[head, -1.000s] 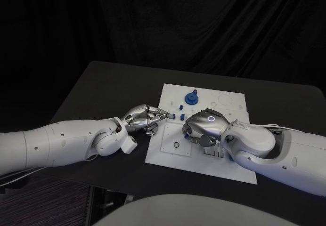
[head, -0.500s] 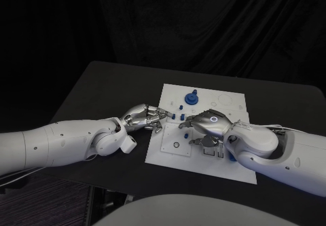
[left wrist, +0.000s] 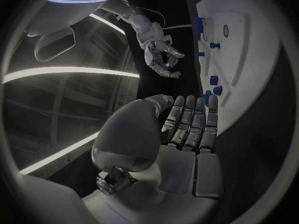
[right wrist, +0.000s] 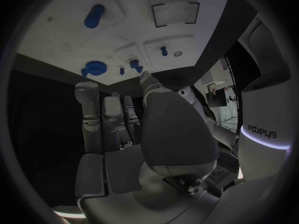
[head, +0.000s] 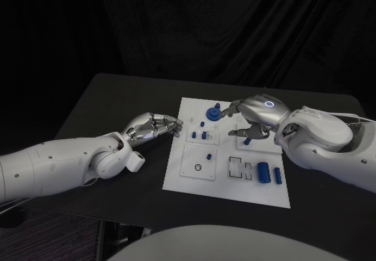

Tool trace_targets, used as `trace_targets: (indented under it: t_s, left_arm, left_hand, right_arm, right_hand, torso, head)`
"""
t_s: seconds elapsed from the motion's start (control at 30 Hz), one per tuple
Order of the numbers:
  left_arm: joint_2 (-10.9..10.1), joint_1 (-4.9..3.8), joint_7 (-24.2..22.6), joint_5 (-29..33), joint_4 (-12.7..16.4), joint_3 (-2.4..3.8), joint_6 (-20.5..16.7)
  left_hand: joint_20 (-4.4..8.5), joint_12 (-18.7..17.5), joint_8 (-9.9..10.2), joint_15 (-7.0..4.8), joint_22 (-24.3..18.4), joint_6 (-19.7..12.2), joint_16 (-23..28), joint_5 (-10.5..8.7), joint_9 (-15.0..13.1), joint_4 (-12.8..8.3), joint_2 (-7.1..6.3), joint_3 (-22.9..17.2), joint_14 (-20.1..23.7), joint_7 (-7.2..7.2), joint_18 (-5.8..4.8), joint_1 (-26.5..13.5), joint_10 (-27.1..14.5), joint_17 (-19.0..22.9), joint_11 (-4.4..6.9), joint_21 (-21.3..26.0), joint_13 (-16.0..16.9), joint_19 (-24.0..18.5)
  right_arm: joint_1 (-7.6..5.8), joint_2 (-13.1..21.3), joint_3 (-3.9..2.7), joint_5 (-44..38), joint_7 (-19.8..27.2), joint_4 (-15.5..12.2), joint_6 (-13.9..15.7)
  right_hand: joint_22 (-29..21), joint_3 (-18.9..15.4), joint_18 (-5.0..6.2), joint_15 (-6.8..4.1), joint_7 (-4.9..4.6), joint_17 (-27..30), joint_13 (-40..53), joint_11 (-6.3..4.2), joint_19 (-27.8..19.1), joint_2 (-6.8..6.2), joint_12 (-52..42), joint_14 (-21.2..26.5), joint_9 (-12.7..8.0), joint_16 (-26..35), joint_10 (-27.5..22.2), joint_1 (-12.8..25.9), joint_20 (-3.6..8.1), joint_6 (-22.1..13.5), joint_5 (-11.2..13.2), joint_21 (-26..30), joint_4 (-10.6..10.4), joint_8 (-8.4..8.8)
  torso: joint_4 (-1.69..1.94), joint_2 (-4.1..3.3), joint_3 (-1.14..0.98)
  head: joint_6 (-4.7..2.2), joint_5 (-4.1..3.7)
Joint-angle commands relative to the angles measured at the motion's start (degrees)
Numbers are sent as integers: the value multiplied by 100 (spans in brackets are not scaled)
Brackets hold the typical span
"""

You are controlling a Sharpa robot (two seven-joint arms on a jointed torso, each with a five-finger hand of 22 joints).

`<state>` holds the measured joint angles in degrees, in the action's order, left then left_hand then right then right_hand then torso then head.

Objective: Assemble the parts on the task board

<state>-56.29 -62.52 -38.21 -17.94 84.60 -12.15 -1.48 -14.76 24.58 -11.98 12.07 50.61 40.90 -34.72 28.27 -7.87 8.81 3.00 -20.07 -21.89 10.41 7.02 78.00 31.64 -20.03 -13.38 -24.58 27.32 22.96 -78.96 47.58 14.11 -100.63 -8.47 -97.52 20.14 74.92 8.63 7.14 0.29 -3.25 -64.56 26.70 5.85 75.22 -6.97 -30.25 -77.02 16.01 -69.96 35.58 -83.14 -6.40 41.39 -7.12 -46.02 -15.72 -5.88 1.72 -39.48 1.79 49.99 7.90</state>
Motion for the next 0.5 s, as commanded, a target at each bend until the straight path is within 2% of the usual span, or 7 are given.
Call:
trace_targets:
  t_s: [0.03,0.1,0.27,0.37,0.4,0.43,0.5]
  left_arm:
    - [16,-105,-624,19,-101,7,-125]
    - [24,-159,-655,19,-172,7,-130]
    - [68,-263,-713,39,-456,7,-207]
    - [126,-282,-721,272,-602,6,-142]
    - [143,-286,-724,375,-633,6,-100]
    - [160,-289,-733,495,-662,6,-35]
    - [182,-293,-769,651,-687,6,107]
  left_hand:
    - [-1,-354,-2,-95,-475,-93,574,-76,5,82,11,296,57,-6,104,174,-125,606,119,546,-618,9]
    - [-13,-469,32,-128,-661,-138,786,-132,20,188,29,432,126,4,115,197,-220,824,162,766,-843,-34]
    - [63,-814,206,-342,-1159,-315,2095,-206,78,704,138,781,1109,-68,236,220,-732,1590,419,1359,-1508,-254]
    - [139,-1520,519,-593,-1457,-1003,3020,-517,211,803,287,1289,1899,-311,275,-199,-1997,1896,746,1804,-2133,-721]
    - [144,-1561,566,-618,-1573,-1110,3094,-581,230,812,338,1409,1949,-342,287,-277,-2094,1908,783,1892,-2195,-827]
    - [160,-1714,684,-607,-2237,-1420,3282,-803,290,809,431,1644,2080,-413,292,-484,-2363,1949,873,2117,-2325,-1234]
    - [135,-1781,770,-561,-2527,-1623,3367,-1106,330,807,572,1928,2129,-474,305,-699,-2521,1969,944,2183,-2416,-1404]
  right_arm:
    - [-99,132,2,526,-342,4,-238]
    - [-142,205,2,557,-394,21,-314]
    - [-214,375,2,608,-537,134,-424]
    - [-224,413,3,626,-588,200,-459]
    - [-225,419,3,635,-597,220,-467]
    - [-224,424,3,651,-605,244,-477]
    - [-213,433,3,688,-613,275,-498]
  right_hand:
    - [590,-12,-14,0,-23,-39,-107,10,66,56,72,-59,-41,-49,30,1,2,38,-63,-120,49,-3]
    - [604,-24,-23,-7,-2,-59,-252,2,107,75,192,-94,-102,-73,59,14,8,29,-69,-201,76,32]
    - [608,-36,-28,-10,-10,-63,-419,4,126,78,309,-115,-171,-80,134,10,12,59,-57,-231,117,54]
    - [611,-38,-31,-9,-59,-48,-501,6,133,79,345,-114,-199,-68,217,-8,12,119,-50,-248,147,41]
    - [616,-44,-34,-10,-66,-64,-533,6,143,81,354,-129,-209,-83,264,1,12,150,-41,-271,147,34]
    - [617,-45,-35,-10,-68,-68,-541,6,146,82,355,-133,-212,-87,276,3,13,158,-39,-279,147,32]
    - [631,-48,-45,-17,-84,-97,-594,4,178,93,368,-164,-230,-115,365,12,15,207,-37,-347,151,21]
  torso:
    - [-8,21,-12]
    - [-11,42,-25]
    - [-34,86,-53]
    - [-18,105,-60]
    - [-17,106,-62]
    - [-17,105,-62]
    - [-16,105,-69]
  head:
    - [1,-54]
    - [1,-98]
    - [1,-168]
    - [1,-231]
    - [1,-239]
    - [1,-253]
    - [1,-267]
